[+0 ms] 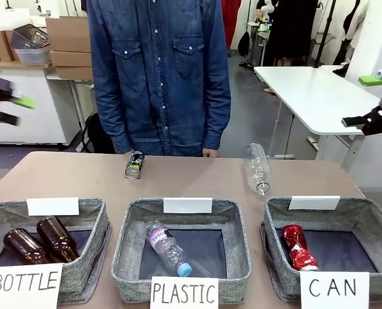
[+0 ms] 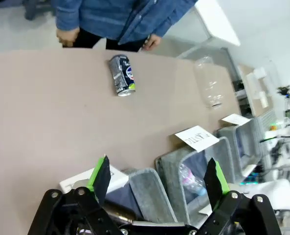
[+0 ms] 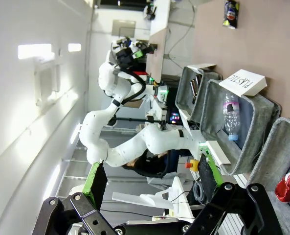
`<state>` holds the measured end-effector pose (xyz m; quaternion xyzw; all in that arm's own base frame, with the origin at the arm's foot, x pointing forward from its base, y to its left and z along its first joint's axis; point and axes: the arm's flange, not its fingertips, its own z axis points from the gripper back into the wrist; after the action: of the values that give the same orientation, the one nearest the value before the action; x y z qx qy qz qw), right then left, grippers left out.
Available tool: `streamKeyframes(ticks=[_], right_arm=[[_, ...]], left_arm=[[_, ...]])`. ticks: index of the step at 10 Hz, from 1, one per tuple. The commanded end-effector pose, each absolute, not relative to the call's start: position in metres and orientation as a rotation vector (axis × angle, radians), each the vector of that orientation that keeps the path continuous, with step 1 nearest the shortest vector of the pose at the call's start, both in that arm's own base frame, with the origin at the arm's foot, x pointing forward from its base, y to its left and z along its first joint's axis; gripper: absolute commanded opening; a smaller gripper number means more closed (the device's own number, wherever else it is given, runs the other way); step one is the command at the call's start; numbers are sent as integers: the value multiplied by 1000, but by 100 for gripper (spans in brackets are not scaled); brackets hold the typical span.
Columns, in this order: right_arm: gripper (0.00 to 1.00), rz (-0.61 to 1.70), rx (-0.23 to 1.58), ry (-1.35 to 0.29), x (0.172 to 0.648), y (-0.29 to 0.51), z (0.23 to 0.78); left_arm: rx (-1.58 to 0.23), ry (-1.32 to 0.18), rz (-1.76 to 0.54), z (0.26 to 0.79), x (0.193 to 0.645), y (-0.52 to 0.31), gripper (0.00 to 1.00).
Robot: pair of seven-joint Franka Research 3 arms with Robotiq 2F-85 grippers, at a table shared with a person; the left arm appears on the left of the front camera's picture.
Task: Sort the can waste into the basket.
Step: Pick up the can waste from the table and place it in the right Fabric basket.
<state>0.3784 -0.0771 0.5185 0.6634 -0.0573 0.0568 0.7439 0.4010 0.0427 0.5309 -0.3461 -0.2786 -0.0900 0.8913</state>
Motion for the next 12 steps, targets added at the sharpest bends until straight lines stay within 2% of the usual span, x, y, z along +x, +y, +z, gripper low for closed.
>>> streamKeyframes(ticks=[1, 4, 5, 6, 7, 8, 9, 10, 11, 12], right_arm=[[100, 159, 1444, -135, 377, -79, 518], [100, 159, 1444, -135, 377, -79, 518], [100, 159, 1444, -135, 377, -79, 518], [100, 159, 1444, -135, 377, -79, 518], [100, 159, 1444, -135, 377, -79, 518], [100, 159, 1444, -135, 377, -79, 518], [100, 159, 1444, -135, 377, -79, 518], [100, 159, 1444, -135, 377, -79, 518], [100, 159, 1444, -135, 377, -79, 518], [100, 159, 1444, -135, 377, -79, 518]], left_arm=[[-592, -504, -210, 515, 446, -9, 100], [-470, -482, -335, 482, 513, -93, 100], [-464, -428, -338, 469, 531, -106, 100], [-492, -341, -323, 456, 541, -108, 100], [-656, -189, -293, 457, 533, -98, 100], [-482, -418, -352, 447, 527, -120, 100], [-482, -418, -352, 447, 527, -120, 100], [-542, -317, -344, 435, 538, -115, 100], [-515, -258, -262, 423, 554, -121, 100], [-545, -193, -272, 414, 566, -132, 100]])
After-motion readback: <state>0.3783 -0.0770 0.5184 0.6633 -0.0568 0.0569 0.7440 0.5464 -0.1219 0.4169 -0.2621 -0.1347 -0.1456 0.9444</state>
